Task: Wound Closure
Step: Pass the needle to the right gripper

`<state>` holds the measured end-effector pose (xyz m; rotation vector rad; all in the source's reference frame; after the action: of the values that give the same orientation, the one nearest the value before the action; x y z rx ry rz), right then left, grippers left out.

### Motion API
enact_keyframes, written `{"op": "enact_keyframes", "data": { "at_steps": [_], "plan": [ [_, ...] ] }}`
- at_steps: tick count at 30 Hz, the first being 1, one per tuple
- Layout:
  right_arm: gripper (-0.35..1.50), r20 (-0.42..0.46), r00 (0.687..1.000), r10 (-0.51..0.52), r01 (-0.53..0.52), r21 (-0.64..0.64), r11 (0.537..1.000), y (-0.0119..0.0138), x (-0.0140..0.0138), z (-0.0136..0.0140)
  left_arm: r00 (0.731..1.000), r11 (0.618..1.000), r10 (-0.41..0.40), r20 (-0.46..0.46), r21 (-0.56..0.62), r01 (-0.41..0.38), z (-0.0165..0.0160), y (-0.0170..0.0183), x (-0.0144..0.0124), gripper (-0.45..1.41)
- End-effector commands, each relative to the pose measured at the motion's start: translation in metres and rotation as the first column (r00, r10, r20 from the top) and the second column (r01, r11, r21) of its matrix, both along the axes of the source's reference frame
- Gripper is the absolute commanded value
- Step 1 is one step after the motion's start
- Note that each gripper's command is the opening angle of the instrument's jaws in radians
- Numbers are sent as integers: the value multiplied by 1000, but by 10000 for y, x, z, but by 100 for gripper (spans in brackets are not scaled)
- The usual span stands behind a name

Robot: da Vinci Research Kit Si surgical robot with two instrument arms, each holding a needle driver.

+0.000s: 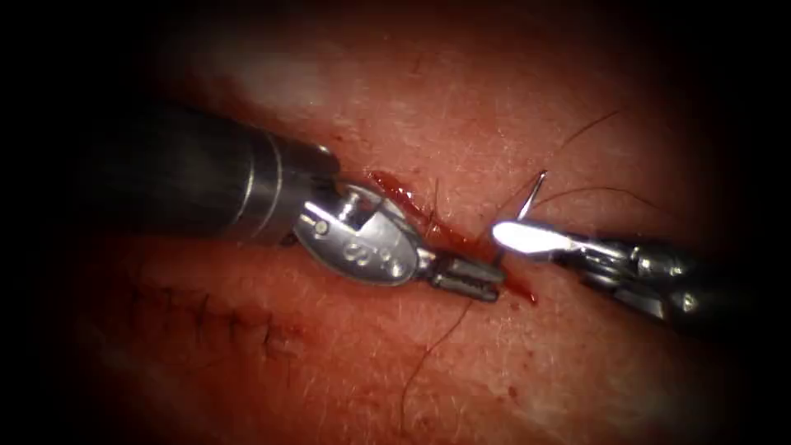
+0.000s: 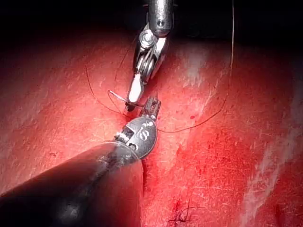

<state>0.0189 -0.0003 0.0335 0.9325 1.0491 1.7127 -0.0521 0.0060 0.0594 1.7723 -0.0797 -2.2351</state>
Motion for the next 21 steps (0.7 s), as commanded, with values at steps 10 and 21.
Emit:
{"op": "enact_keyframes", "data": {
  "at_steps": [10,21],
  "plan": [
    [46,8,1000,10,-10,-1,1000,-2,6,8,1000,1000,4,3,2,-4,5,-6,-7,-45],
    [-35,-4,1000,-1,1,-15,1000,-2,17,11,1000,1000,5,5,3,-5,4,-7,-9,-45]
  ]
}}
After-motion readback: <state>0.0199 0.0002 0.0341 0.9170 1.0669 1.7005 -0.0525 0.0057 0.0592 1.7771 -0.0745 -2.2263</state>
